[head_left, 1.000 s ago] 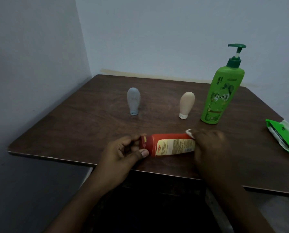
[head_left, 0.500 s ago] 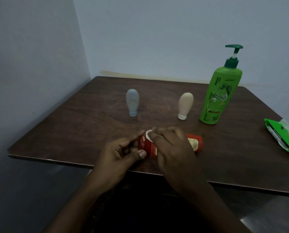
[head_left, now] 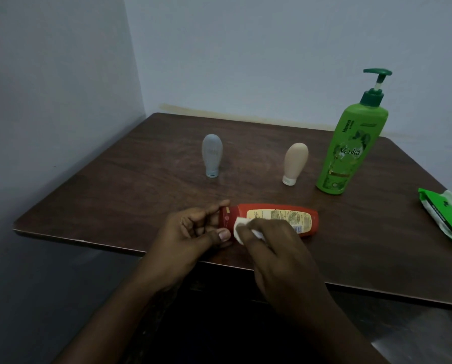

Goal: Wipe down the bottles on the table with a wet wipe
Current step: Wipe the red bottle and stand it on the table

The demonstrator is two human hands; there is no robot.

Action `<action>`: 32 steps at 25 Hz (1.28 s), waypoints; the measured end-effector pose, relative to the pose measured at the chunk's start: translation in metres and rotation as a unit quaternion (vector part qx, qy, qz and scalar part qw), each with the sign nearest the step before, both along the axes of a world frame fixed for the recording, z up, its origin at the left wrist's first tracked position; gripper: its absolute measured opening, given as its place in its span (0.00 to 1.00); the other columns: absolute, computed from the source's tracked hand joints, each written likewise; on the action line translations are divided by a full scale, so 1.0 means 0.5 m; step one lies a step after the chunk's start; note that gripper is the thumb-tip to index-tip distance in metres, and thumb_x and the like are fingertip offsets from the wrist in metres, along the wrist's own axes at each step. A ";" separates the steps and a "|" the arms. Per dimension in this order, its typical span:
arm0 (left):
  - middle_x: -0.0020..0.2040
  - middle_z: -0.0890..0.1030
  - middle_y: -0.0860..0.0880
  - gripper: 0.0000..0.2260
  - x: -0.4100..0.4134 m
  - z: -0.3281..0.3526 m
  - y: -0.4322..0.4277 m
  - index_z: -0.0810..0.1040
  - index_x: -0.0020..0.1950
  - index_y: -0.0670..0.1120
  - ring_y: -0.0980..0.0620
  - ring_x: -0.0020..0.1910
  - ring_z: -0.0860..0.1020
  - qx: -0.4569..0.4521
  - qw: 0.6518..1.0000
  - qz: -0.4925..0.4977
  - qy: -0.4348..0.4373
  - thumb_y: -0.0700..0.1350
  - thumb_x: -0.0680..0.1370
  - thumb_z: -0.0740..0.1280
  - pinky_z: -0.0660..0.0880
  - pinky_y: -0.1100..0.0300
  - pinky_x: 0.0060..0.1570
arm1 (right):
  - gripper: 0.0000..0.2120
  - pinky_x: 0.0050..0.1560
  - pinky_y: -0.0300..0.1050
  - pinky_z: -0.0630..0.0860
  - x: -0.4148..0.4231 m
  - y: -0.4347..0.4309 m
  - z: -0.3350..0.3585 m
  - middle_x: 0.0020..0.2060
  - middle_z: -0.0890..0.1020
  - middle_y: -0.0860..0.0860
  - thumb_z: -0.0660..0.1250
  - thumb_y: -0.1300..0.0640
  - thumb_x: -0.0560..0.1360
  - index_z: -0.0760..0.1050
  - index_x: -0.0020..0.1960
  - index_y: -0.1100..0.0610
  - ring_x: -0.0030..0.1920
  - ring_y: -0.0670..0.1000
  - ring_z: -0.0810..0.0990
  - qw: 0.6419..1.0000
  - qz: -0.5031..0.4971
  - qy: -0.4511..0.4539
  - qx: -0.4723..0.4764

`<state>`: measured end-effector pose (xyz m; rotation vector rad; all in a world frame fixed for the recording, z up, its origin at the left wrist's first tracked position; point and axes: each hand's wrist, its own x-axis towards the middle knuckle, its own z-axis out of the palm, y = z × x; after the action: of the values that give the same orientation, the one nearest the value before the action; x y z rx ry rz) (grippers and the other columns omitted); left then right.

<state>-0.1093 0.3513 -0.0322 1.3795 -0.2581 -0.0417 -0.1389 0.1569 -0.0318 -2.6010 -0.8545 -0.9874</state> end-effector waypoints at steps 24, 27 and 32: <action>0.57 0.87 0.44 0.21 -0.002 0.002 -0.003 0.79 0.68 0.42 0.46 0.57 0.86 -0.003 1.000 0.016 0.002 0.27 0.77 0.68 0.83 0.57 0.54 | 0.18 0.43 0.48 0.78 0.019 0.033 0.037 0.49 0.80 0.56 0.70 0.67 0.70 0.80 0.60 0.61 0.47 0.54 0.77 0.998 -0.058 0.032 0.015; 0.56 0.87 0.44 0.21 0.000 0.003 -0.004 0.79 0.68 0.43 0.48 0.55 0.86 0.004 1.000 0.014 -0.004 0.27 0.77 0.68 0.82 0.60 0.52 | 0.19 0.44 0.48 0.79 -0.027 0.025 0.011 0.50 0.81 0.56 0.74 0.65 0.71 0.80 0.61 0.62 0.48 0.54 0.79 0.999 -0.038 0.037 0.001; 0.57 0.87 0.43 0.21 0.000 0.000 -0.001 0.79 0.68 0.42 0.48 0.55 0.86 0.005 1.000 0.012 -0.012 0.27 0.77 0.69 0.83 0.59 0.53 | 0.16 0.43 0.49 0.77 0.025 0.035 0.050 0.48 0.81 0.55 0.69 0.64 0.71 0.80 0.58 0.60 0.46 0.54 0.77 0.998 -0.052 0.028 0.005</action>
<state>-0.1094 0.3511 -0.0323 1.3942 -0.2618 -0.0078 -0.1261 0.1746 -0.0066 -2.6740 -0.7051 -0.9382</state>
